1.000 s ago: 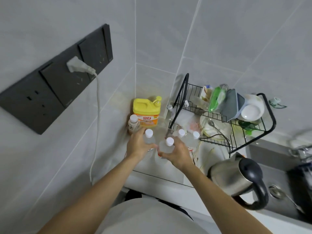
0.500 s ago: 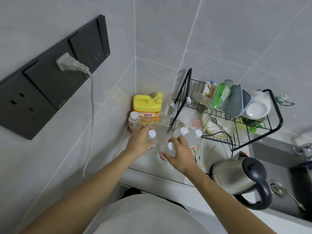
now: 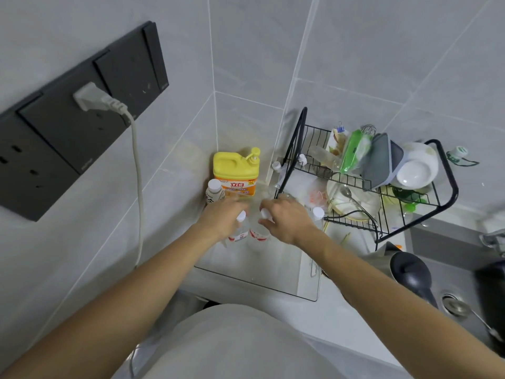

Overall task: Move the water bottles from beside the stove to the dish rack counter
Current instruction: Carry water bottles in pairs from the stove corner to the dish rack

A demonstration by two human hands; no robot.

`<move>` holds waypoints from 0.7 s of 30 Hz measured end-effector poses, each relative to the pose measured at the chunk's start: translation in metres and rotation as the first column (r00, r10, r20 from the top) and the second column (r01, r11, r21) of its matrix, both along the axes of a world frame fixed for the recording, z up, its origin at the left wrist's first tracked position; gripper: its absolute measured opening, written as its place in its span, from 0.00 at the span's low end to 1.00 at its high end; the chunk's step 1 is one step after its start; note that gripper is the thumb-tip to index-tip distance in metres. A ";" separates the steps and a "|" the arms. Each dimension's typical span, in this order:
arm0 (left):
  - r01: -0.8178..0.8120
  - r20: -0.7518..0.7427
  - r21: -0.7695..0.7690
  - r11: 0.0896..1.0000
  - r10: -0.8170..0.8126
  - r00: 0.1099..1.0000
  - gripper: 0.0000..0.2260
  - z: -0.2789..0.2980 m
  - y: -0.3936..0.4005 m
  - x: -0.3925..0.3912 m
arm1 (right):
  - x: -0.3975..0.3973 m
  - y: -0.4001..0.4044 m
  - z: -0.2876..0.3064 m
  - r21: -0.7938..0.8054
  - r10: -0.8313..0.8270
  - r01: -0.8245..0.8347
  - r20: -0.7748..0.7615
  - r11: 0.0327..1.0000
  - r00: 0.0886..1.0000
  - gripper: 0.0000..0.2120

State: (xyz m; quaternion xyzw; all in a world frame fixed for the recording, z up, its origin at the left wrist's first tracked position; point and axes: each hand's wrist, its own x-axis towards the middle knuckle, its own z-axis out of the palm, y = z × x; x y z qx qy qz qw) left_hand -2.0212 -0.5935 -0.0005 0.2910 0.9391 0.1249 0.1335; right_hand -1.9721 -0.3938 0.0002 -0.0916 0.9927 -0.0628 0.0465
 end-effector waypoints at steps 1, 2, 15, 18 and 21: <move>-0.009 0.000 -0.016 1.000 0.009 1.000 0.09 -0.001 0.001 -0.001 | -0.007 0.001 0.003 0.040 0.028 -0.028 -0.003 0.999 1.000 0.16; -0.024 0.003 -0.020 0.999 0.024 1.000 0.07 -0.002 0.001 -0.002 | -0.015 0.001 0.005 0.077 0.049 -0.048 -0.001 0.996 0.999 0.16; -0.245 0.010 0.068 0.967 0.245 0.969 0.15 -0.010 0.026 -0.023 | -0.042 0.024 -0.001 0.079 0.002 -0.009 0.085 0.997 0.996 0.16; -0.241 0.010 0.075 0.968 0.241 0.971 0.17 -0.011 0.034 -0.034 | -0.044 0.023 -0.003 0.070 0.000 -0.006 0.086 0.998 0.996 0.16; -0.216 0.014 0.068 0.974 0.215 0.976 0.18 -0.012 0.037 -0.041 | -0.045 0.023 -0.004 0.068 -0.008 0.001 0.095 0.998 0.995 0.16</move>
